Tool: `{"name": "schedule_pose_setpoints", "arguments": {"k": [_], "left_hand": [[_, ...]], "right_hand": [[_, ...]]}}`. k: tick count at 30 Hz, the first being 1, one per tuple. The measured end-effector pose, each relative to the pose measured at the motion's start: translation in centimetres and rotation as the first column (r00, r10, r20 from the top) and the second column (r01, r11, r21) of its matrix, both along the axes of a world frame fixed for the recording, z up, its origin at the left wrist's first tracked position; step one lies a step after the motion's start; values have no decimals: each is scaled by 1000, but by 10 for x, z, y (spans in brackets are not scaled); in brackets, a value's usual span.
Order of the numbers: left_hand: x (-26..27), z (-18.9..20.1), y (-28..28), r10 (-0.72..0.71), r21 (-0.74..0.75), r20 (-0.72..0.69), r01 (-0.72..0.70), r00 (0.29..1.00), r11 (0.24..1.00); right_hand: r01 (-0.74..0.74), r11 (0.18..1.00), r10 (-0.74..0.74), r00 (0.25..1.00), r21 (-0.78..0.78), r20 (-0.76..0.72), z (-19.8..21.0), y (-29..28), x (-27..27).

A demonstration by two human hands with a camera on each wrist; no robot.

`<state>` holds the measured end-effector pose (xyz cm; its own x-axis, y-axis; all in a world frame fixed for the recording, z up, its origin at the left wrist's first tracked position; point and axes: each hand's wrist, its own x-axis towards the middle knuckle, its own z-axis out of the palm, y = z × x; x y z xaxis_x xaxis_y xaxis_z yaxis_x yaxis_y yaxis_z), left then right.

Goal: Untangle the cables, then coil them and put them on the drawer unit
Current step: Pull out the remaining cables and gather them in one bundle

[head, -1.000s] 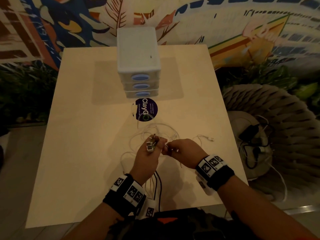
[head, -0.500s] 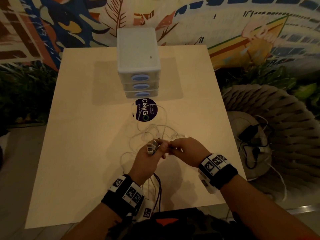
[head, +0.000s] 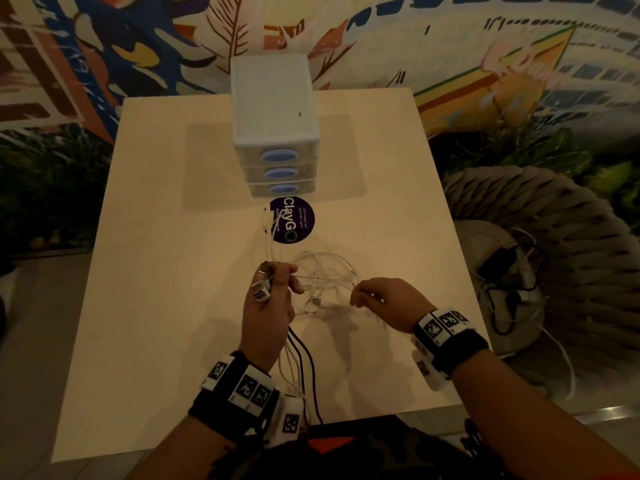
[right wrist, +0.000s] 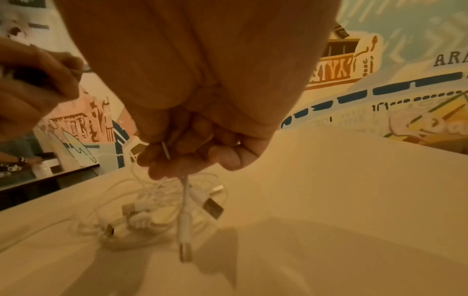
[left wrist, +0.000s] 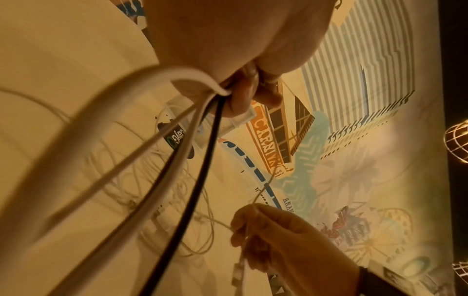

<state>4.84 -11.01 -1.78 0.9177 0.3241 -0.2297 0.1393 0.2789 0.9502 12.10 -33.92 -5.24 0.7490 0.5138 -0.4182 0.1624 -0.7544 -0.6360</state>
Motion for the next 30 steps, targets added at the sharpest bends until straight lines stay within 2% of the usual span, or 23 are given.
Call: {"name": "schedule_pose_setpoints", "arguments": {"k": [5,8,10,15,19,22,26,28,30], "left_hand": [[1,-2,4,21,3,-4,-21,1000,1000],[1,-3,5,19,24,2,-19,1000,1000],[2,-3,4,9,40,2,-10,1000,999],[2,-5,5,-55,85,-8,56,998,995],[-1,2,3,-165,60,-2,164,986,985],[-5,7,1,-303,109,-3,302,953,947],[-9,12,-2,-522,244,54,495,851,834],[-10,15,-5,-569,271,71,533,820,802],[-10,15,-6,-580,277,65,543,812,792]], "right_hand": [[174,948,-201,977,267,78,22,3,3],[240,908,-256,967,344,0,31,2,3],[264,899,-269,963,350,-34,32,1,4],[298,925,-312,950,236,20,22,-11,10],[268,936,-220,951,227,-217,19,-17,6],[168,968,-147,982,185,-122,24,-3,7],[113,966,-131,989,234,63,33,35,18],[2,986,-31,983,164,180,33,54,28],[-37,994,13,975,103,223,32,66,38]]}}
